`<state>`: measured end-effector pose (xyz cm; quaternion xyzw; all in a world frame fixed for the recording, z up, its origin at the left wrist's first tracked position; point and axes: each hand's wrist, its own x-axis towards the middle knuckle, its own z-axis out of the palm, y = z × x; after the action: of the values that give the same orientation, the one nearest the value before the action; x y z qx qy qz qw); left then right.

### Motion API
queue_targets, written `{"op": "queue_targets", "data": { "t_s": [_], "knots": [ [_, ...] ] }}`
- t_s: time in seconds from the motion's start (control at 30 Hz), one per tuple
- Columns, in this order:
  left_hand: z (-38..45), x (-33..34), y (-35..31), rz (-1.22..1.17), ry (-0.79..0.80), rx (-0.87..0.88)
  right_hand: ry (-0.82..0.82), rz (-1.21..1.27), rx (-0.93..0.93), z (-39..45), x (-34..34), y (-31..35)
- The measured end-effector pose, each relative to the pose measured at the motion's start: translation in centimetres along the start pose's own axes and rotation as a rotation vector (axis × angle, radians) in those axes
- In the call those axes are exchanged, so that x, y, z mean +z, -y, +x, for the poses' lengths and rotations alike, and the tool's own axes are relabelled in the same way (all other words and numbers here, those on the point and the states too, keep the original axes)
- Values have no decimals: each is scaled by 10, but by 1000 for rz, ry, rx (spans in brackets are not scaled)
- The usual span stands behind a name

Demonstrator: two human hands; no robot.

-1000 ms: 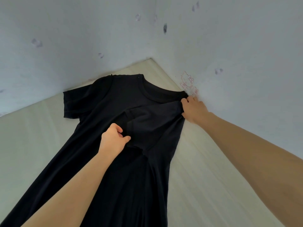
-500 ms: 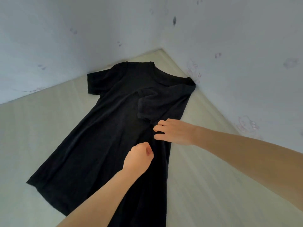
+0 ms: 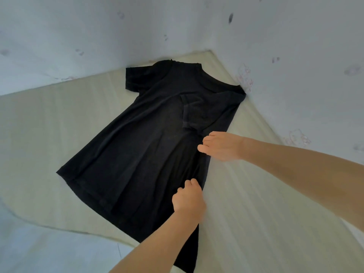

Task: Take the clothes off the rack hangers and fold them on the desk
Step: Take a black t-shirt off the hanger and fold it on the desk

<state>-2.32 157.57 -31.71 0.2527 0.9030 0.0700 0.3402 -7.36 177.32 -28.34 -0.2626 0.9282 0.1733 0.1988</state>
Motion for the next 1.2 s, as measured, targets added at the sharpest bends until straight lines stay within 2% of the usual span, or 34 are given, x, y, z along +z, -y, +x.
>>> {"op": "queue_targets", "data": {
  "t_s": [0.17,0.3,0.4,0.53,0.63,0.73,0.8,0.93,1.1,1.2],
  "knots": [
    [2,-19,47,-542,62,0,6,-95,30,12,-7,-10],
    [6,-40,96,-725,104,-114,93,-109,31,37,-14,-11],
    [8,-42,121,-648,136,-203,159,-83,78,54,-14,-6],
    [-1,-41,145,-474,129,-202,235,-120,227,74,-21,-2],
    [-8,-42,157,-386,121,-149,131,-75,231,80,-35,15],
    [-12,-46,162,-402,146,-121,44,172,104,82,-42,46],
    [-14,-47,164,-441,144,-88,102,297,46,83,-42,62],
    [-23,-50,165,-554,148,-52,259,255,-20,81,-42,60],
    [-31,-54,185,-295,266,49,498,391,133,69,-54,40],
    [-31,-58,200,-309,317,57,466,448,142,75,-63,31]
  ]
}}
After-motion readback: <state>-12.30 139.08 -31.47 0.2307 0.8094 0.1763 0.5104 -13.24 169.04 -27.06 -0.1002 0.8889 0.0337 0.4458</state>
